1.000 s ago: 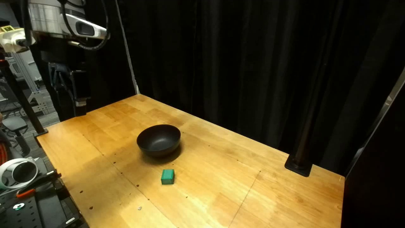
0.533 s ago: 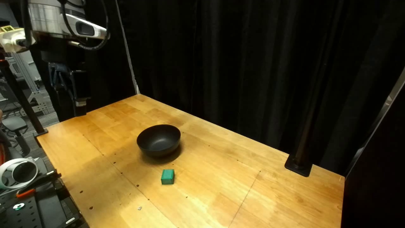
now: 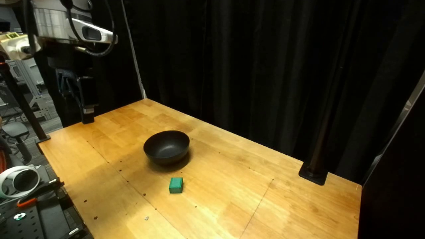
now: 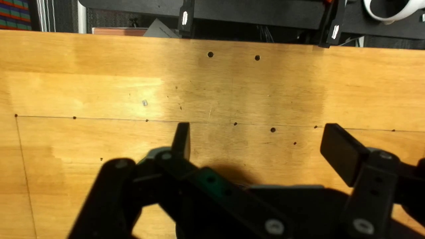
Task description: Put the green cube in the black bowl
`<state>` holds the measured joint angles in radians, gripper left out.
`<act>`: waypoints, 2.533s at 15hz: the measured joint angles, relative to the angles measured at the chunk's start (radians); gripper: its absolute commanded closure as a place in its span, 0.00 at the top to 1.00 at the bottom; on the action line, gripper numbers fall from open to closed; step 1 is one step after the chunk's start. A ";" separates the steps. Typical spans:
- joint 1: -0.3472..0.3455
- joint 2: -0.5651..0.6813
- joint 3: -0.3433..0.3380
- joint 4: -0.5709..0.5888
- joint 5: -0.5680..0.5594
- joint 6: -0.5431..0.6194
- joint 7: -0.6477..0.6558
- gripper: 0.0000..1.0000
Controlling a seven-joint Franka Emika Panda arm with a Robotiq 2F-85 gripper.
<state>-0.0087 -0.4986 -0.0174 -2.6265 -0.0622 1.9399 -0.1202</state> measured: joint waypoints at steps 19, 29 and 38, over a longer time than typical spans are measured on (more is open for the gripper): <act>-0.069 0.759 -0.093 0.140 0.000 0.760 0.329 1.00; -0.015 0.948 -0.204 0.296 0.000 0.814 0.450 0.49; -0.017 0.944 -0.212 0.327 0.032 0.597 0.475 0.23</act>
<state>-0.0257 0.4455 -0.2298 -2.2998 -0.0299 2.5366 0.3546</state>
